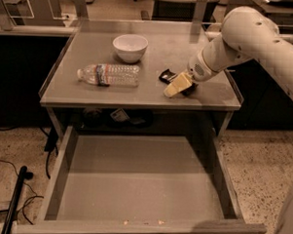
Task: Place rxbar chocolate into top drawer
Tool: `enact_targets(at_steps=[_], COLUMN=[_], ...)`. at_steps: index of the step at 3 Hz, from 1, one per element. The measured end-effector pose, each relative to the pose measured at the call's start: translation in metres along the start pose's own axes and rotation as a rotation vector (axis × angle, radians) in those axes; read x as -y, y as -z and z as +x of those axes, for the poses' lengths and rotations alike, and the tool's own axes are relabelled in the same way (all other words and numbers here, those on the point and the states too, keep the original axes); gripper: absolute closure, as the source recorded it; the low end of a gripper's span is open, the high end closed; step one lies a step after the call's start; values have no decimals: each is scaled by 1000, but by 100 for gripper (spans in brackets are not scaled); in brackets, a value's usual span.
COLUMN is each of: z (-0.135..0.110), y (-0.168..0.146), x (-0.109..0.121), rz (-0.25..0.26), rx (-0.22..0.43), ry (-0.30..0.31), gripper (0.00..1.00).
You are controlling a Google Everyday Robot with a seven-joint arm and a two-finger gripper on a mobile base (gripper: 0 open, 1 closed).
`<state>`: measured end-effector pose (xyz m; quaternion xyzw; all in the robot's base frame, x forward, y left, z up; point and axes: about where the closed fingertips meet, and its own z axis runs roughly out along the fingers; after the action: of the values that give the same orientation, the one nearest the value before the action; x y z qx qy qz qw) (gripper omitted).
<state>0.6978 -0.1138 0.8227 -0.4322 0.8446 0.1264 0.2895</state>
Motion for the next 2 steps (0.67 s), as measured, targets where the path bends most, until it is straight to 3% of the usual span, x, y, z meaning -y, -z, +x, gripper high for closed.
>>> enact_targets(at_steps=[2], z=[0], y=[0], x=[0], rz=[0], rx=[0], ry=[0], gripper=[80])
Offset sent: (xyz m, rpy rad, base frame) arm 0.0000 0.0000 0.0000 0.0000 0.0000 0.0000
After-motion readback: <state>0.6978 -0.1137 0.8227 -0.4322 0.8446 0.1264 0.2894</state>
